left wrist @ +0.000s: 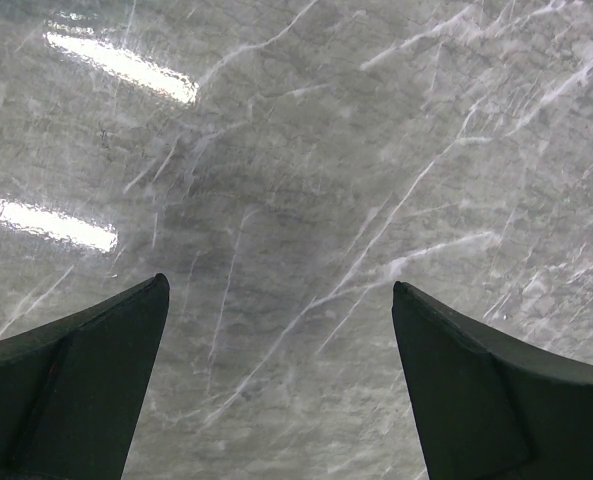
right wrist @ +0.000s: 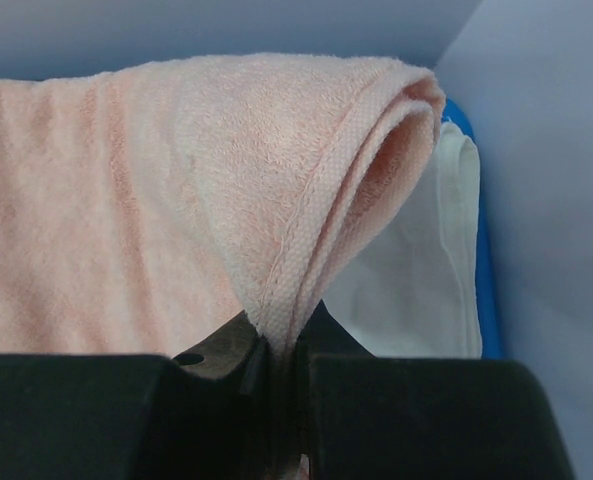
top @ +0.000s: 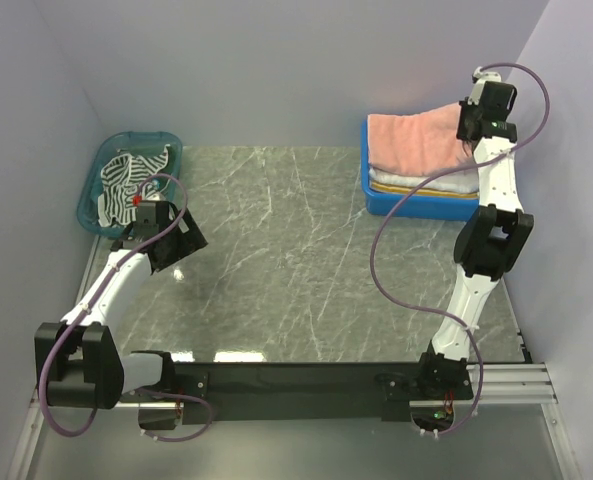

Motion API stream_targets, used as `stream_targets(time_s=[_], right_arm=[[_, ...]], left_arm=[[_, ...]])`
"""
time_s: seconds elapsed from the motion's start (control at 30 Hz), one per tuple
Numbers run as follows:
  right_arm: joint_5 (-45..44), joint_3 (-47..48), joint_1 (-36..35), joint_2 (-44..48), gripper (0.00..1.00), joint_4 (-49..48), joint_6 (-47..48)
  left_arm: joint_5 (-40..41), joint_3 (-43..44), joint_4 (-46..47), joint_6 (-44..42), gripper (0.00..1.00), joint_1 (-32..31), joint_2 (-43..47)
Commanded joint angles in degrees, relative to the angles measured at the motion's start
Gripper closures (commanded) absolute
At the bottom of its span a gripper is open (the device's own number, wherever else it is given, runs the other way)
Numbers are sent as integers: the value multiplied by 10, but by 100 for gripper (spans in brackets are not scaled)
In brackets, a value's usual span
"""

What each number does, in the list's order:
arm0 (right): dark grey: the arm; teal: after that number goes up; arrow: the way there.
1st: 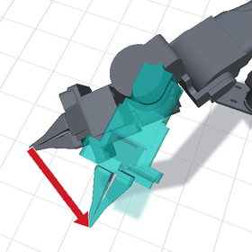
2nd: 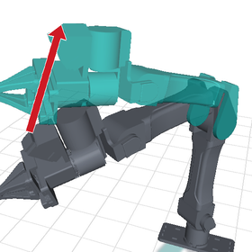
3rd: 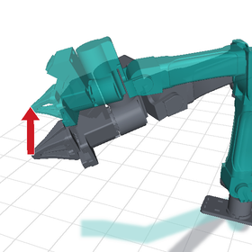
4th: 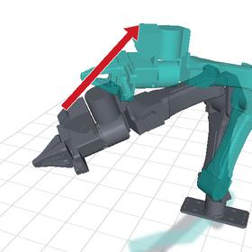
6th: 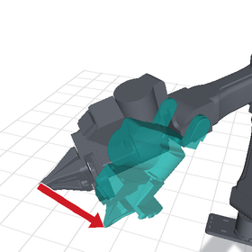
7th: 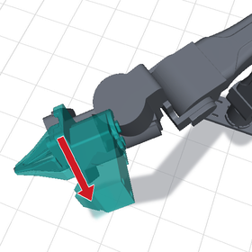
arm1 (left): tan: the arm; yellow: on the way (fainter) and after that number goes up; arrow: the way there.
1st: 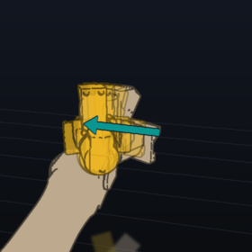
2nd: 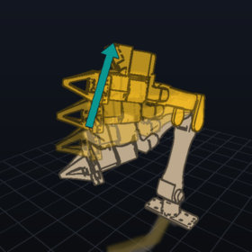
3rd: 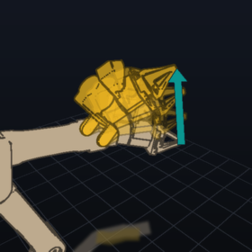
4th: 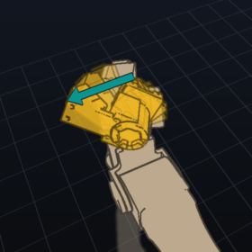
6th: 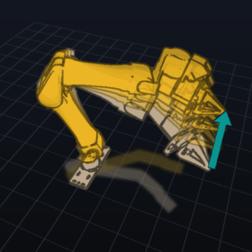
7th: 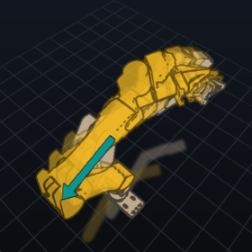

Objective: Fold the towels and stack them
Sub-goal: Neatly place the folded towel into the bin, then smooth out wrinkles on the folded towel

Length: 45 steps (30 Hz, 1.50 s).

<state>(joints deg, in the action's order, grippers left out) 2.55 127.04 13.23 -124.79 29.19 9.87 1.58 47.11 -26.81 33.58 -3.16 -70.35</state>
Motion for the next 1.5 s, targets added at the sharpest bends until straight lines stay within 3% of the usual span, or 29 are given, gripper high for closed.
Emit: stream_targets(time_s=[0.0,0.17,0.5,0.57,0.67,0.83,0.93,1.07,1.33,1.47], right_arm=[[-49,-10,5,-6,95,-48,-7],[-94,-19,4,-15,87,-76,-14],[-280,-41,3,9,43,-147,-98],[-300,-59,2,29,42,-157,-129],[-245,-95,0,62,41,-170,-145],[9,-157,-33,105,41,-175,-147],[72,-163,-66,92,41,-136,-139],[83,-149,-117,60,42,-101,-115],[88,-134,-149,-6,46,-105,-146],[106,-66,-148,-68,47,-19,-147]], left_arm=[[-2,4,13,-12,1,3,-1],[-4,4,13,-13,1,3,-5],[-5,5,12,-13,1,3,-5],[-4,4,11,-12,0,3,-2],[-4,4,12,-12,0,3,3],[-8,4,14,-13,1,3,10],[-8,4,12,-14,1,3,15],[-11,2,12,-15,1,3,24],[-11,1,14,-17,1,3,37],[-22,1,15,-19,1,3,39]])
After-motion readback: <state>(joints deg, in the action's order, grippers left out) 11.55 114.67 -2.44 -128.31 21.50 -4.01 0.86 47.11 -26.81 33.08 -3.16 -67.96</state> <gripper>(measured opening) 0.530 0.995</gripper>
